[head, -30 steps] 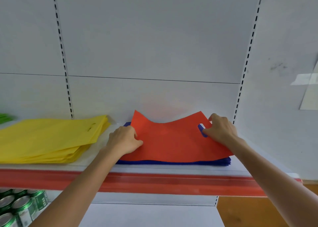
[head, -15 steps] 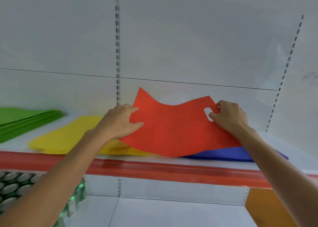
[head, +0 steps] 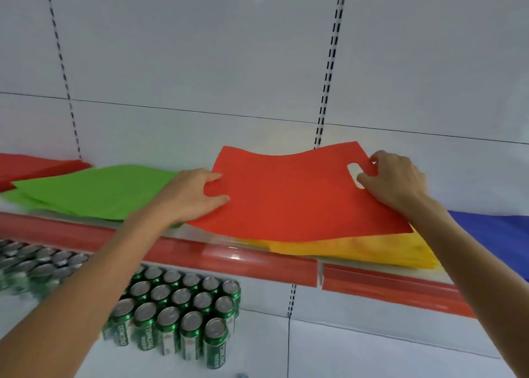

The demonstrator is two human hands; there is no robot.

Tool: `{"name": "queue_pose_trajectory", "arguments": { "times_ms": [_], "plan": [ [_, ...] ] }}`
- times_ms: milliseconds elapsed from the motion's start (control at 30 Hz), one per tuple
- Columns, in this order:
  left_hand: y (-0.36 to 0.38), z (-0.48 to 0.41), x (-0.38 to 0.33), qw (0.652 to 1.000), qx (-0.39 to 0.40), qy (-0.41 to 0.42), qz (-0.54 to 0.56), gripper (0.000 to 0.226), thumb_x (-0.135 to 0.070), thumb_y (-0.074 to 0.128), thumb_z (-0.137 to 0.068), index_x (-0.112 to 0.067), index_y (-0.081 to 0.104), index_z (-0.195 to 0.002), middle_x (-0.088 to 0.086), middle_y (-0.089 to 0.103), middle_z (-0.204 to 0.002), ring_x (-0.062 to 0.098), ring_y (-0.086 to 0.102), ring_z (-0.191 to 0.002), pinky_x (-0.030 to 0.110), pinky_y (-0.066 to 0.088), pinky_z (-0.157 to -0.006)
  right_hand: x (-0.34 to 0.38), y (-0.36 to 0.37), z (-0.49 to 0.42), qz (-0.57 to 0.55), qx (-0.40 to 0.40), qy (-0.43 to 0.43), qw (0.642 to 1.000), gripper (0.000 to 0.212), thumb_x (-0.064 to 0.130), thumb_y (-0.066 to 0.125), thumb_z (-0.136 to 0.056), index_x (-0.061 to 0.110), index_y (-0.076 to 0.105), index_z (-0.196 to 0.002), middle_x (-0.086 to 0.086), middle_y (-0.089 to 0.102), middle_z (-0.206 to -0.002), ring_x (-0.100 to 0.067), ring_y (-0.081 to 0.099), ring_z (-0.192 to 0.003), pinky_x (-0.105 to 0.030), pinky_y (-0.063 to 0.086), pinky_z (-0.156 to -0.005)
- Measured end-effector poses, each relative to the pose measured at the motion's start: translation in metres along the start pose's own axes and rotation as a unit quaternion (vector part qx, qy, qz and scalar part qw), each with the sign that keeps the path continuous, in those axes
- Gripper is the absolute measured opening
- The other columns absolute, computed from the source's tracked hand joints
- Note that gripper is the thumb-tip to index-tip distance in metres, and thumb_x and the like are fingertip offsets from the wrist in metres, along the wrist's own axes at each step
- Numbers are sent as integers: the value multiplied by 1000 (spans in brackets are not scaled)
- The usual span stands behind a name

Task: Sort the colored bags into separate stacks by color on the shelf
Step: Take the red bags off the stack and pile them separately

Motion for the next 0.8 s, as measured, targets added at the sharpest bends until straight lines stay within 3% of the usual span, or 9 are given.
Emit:
{"name": "queue_pose_trajectory", "arguments": {
  "times_ms": [300,533,800],
  "plan": [
    [-48,-23,141,1000,-13,5,21,54,-33,62,-86,-16,48,-135,0,47,-141,17,43,-129,22,29,-103,144,57,-6,46,21,-3,999,40,35,54,-88,10,54,-120,-12,59,-118,-33,56,-106,-36,40,-78],
    [-110,-33,276,999,1,35,14,51,-32,62,-87,-19,49,-134,-2,48,-139,18,45,-127,24,30,-102,270,99,21,24,4,40,999,48,50,48,-89,11,57,-115,-14,61,-113,-35,56,-102,-35,36,-74],
    [-175,-30,433,1000,-11,-20,15,56,-42,60,-85,-16,51,-133,0,47,-140,17,42,-130,26,28,-104,451,139,33,52,10,-49,997,42,46,42,-94,7,56,-104,-13,62,-99,-33,56,-86,-33,35,-67]
  ]
}}
Point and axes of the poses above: each hand's wrist, its own z-axis away from the middle knuckle, its own y-axis out of the palm, x = y × z, the point moved 7 cm from there along -z, towards the middle knuckle
